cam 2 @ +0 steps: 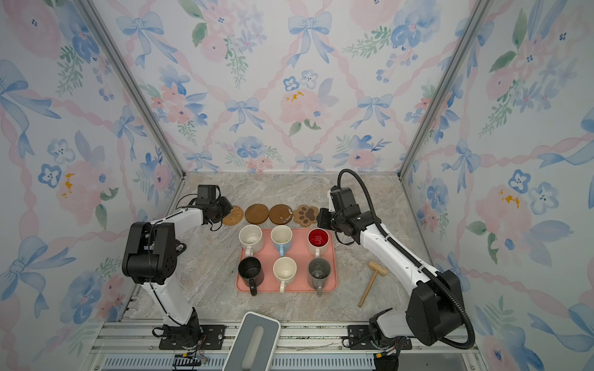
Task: Place cups on coasters
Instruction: Move the coaster to the top-center of the table, then move the coaster to the top-left of the table.
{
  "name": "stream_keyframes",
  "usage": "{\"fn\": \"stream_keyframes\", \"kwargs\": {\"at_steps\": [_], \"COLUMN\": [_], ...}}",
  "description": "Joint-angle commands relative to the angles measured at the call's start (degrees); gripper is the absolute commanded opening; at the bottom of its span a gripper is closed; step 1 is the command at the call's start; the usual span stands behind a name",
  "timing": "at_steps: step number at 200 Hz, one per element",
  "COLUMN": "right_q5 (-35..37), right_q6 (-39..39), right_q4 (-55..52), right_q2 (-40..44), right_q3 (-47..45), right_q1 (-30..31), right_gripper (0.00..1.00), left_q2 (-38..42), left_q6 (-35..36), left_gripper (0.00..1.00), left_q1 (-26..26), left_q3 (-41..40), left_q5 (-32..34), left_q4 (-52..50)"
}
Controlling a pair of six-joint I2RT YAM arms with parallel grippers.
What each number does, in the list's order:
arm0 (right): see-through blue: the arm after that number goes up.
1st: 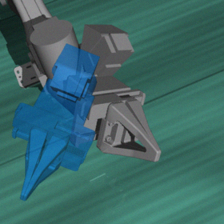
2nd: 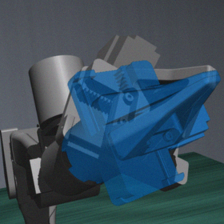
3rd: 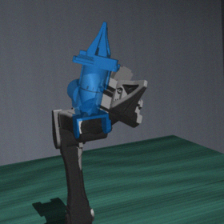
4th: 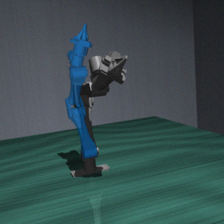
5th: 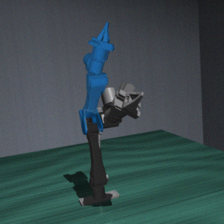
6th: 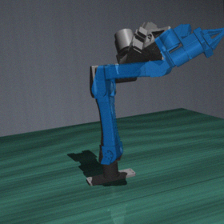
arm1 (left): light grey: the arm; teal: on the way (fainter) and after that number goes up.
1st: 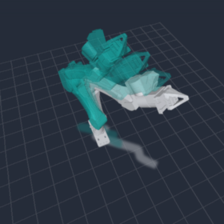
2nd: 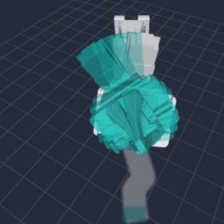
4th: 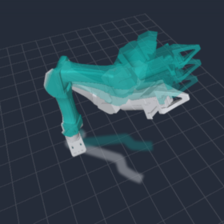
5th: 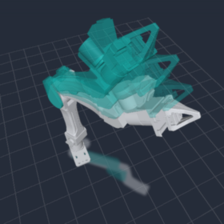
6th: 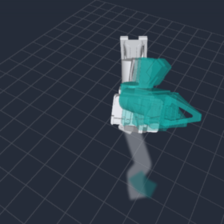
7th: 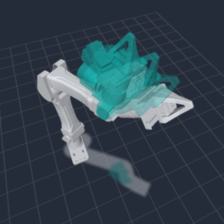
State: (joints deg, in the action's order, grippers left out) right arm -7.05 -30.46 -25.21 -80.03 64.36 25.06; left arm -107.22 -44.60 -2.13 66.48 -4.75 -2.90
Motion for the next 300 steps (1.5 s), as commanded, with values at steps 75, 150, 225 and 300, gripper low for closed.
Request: {"fn": "stream_keyframes", "kwargs": {"at_steps": [75,150,225,300], "right_q5": [1.04,0.32,-0.08,0.1], "right_q6": [0.39,0.14,0.19,0.46], "right_q4": [-1.79,-1.09,-0.77,-0.85], "right_q2": [1.54,0.58,0.14,0.27], "right_q3": [-0.9,-0.81,-0.72,-1.23], "right_q1": [-0.98,-0.95,-0.83,-0.89], "right_gripper": [0.24,0.24,0.24,0.24], "left_q2": [-6.27,-5.51,-6.04,-6.47], "left_q6": [1.28,1.53,1.67,0.57], "left_gripper": [0.0,0.0,0.0,0.0], "left_q1": [0.46,-0.23,-2.07,-2.96], "left_q3": [1.4,-2.31,-1.98,-1.88], "left_q5": [-0.63,-2.7,-3.59,-2.33], "left_q4": [-1.09,-0.09,0.41,0.35]}}
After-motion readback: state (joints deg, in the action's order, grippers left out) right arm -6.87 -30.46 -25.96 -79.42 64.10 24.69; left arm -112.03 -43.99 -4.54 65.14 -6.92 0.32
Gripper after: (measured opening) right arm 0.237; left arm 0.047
